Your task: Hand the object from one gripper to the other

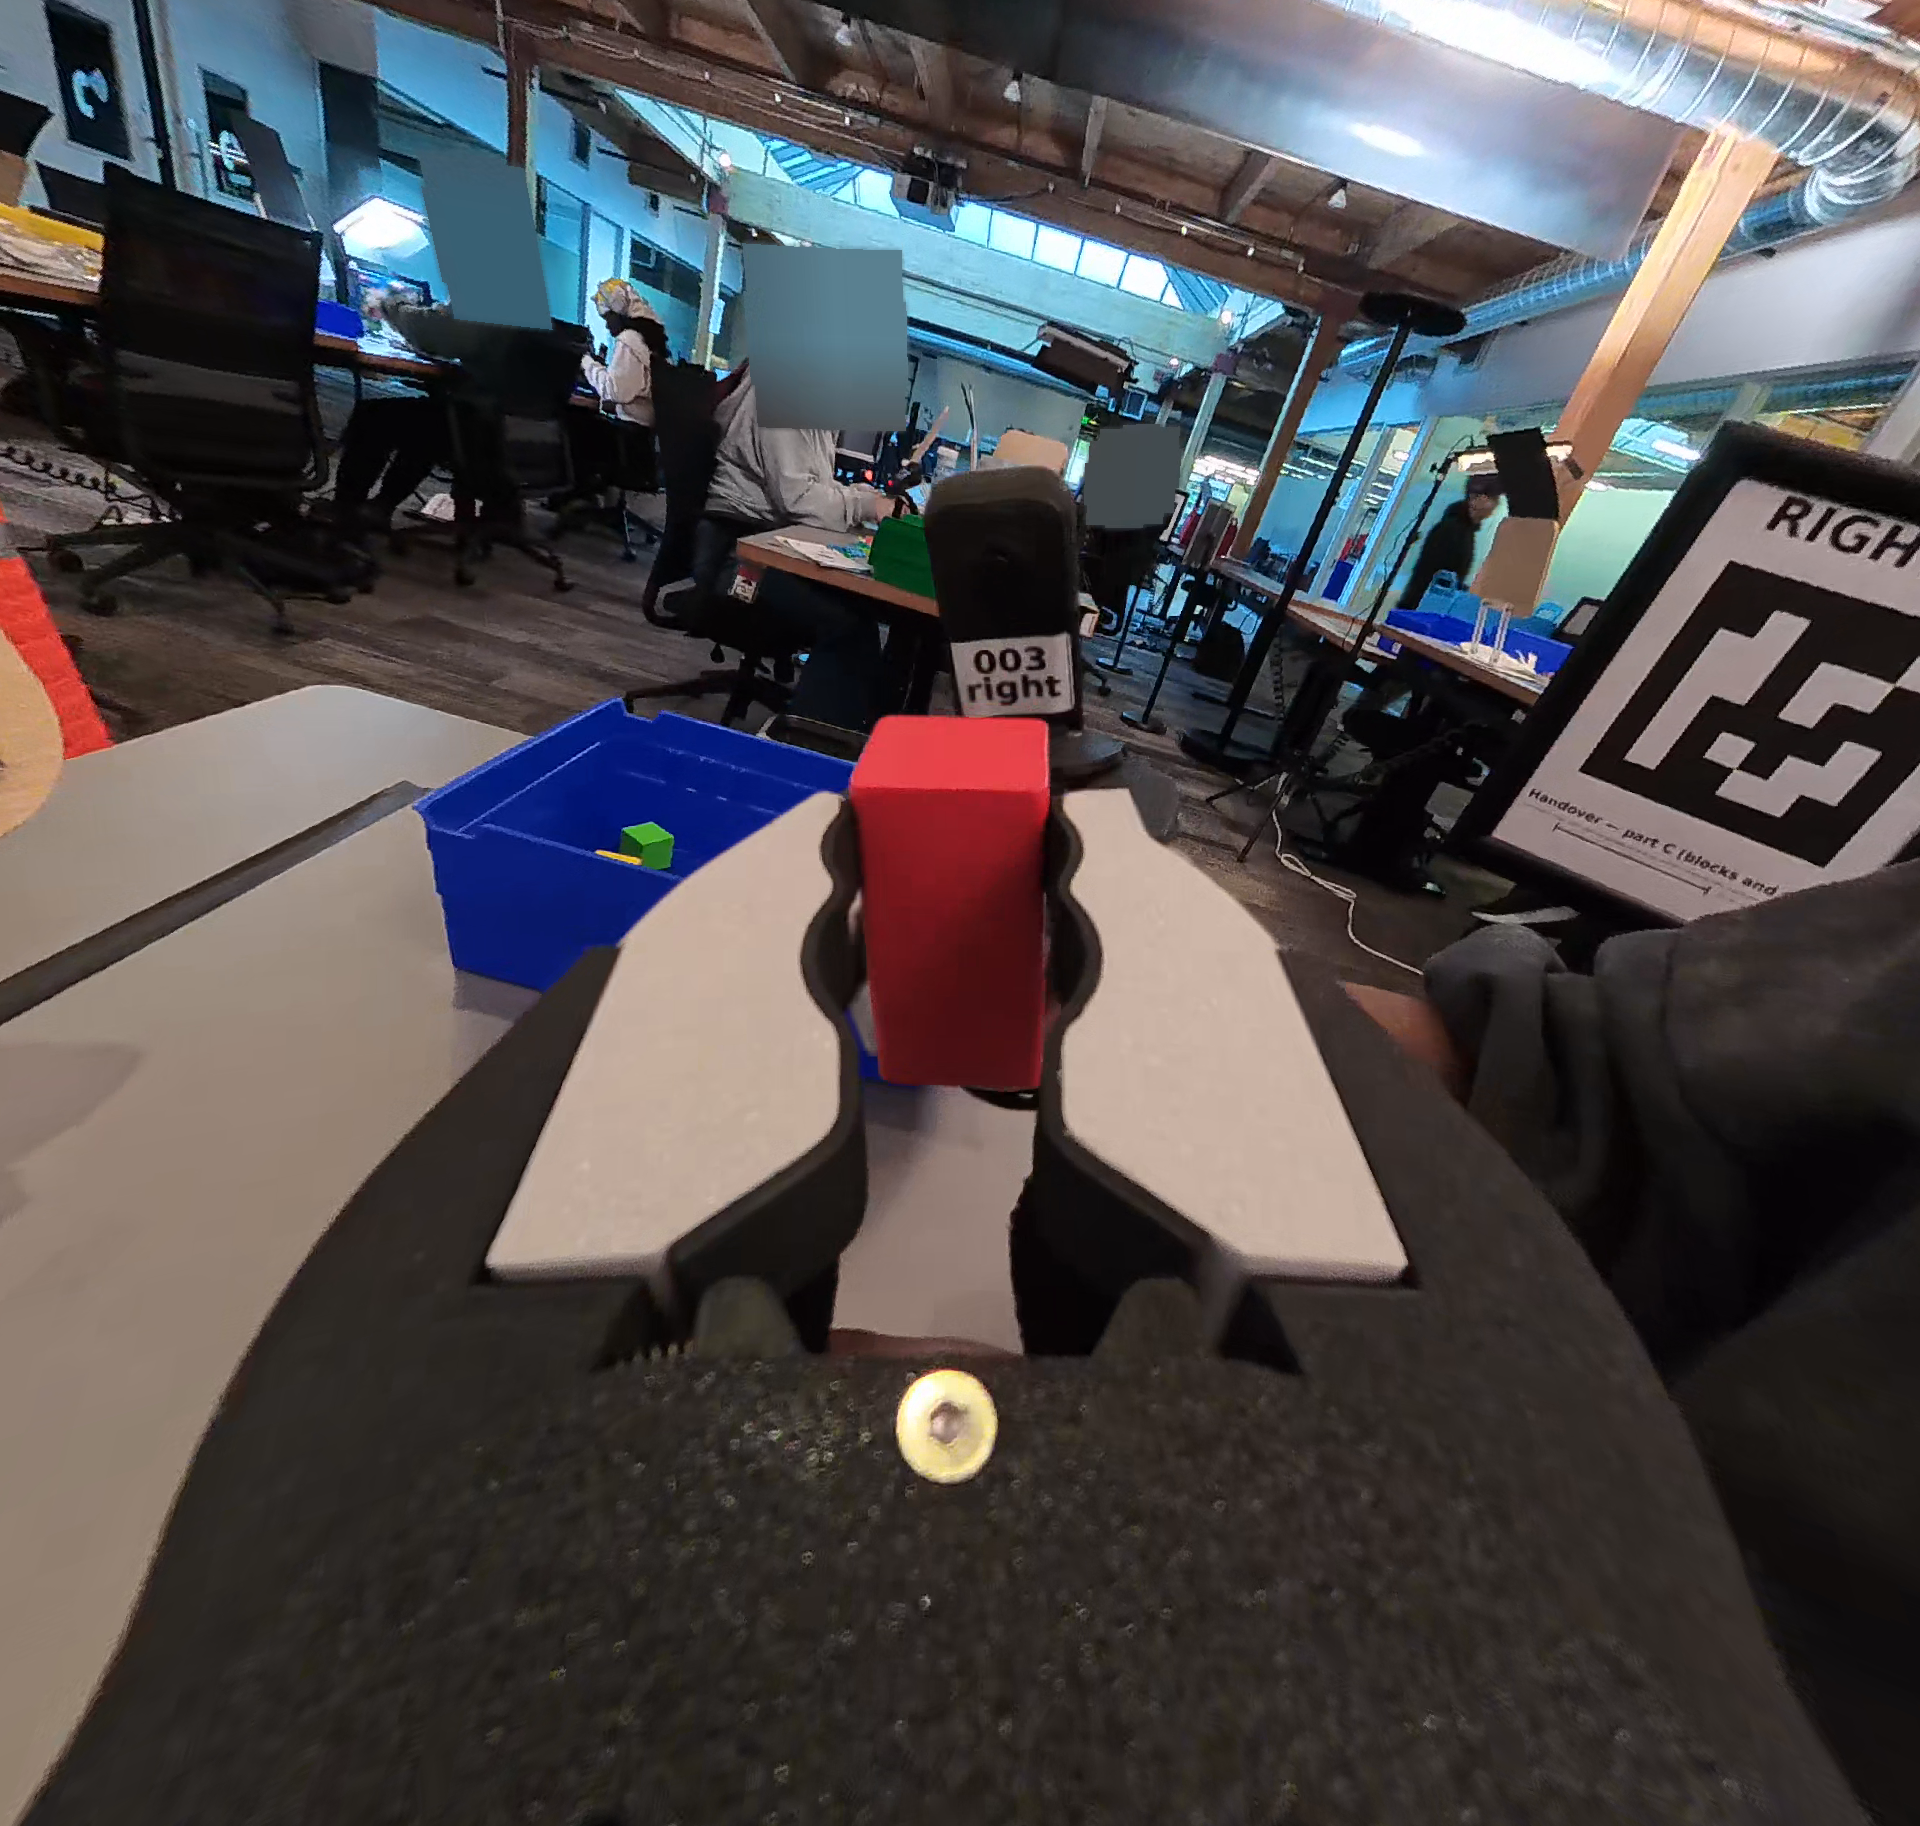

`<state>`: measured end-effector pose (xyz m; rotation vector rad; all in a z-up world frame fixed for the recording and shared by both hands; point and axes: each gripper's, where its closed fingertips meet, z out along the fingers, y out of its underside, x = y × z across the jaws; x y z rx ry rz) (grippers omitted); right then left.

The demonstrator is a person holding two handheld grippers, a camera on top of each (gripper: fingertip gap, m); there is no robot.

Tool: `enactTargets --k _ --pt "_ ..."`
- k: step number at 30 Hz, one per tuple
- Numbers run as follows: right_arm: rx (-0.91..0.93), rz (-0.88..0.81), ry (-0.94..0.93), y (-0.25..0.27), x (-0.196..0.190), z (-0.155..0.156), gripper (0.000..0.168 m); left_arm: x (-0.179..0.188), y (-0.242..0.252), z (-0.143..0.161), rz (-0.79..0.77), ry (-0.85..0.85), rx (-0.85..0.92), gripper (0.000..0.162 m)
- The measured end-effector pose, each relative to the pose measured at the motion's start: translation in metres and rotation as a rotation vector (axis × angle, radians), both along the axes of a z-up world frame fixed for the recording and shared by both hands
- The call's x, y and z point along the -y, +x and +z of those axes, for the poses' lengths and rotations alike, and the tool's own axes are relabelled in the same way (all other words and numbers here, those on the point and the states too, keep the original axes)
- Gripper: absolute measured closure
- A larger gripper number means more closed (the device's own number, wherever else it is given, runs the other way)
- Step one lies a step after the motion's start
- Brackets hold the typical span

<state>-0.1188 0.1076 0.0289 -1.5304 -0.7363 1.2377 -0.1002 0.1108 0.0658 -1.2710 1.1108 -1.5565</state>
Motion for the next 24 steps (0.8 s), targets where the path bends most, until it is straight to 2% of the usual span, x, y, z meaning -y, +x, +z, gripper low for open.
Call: enactTargets --k 1,3,11,12,14,15,18,20,22,24 --pt "-0.027 0.013 0.007 0.0 0.003 0.002 0.131 0.001 0.002 -0.002 -0.005 -0.003 0.001 0.128" --pt "-0.021 0.02 -0.005 0.0 0.005 -0.002 0.134 0.005 0.006 -0.004 -0.019 -0.016 0.006 0.128" --pt "0.003 0.007 -0.013 0.004 0.007 -0.007 0.135 0.004 0.003 -0.012 0.005 -0.095 -0.017 0.128" --pt "0.019 0.003 -0.01 0.005 0.008 -0.008 0.135 0.003 -0.002 -0.016 0.03 -0.107 -0.038 0.125" --pt "0.034 -0.017 0.001 0.014 0.008 -0.005 0.135 0.002 -0.017 -0.03 0.106 -0.095 -0.106 0.097" --pt "0.049 -0.049 0.008 0.024 0.006 -0.002 0.135 0.001 -0.027 -0.041 0.16 -0.084 -0.155 0.091" --pt "0.035 -0.214 0.029 0.084 -0.006 0.025 0.135 0.013 -0.067 -0.089 0.307 -0.086 -0.261 0.088" --pt "0.057 -0.398 0.028 0.144 -0.015 0.04 0.135 0.028 -0.098 -0.128 0.428 -0.085 -0.293 0.092" --pt "0.199 -0.609 -0.021 0.205 -0.026 0.028 0.135 0.039 -0.126 -0.158 0.552 -0.108 -0.317 0.102" --pt "0.355 -0.818 -0.143 0.261 -0.038 -0.004 0.135 0.049 -0.138 -0.165 0.573 -0.188 -0.306 0.102"
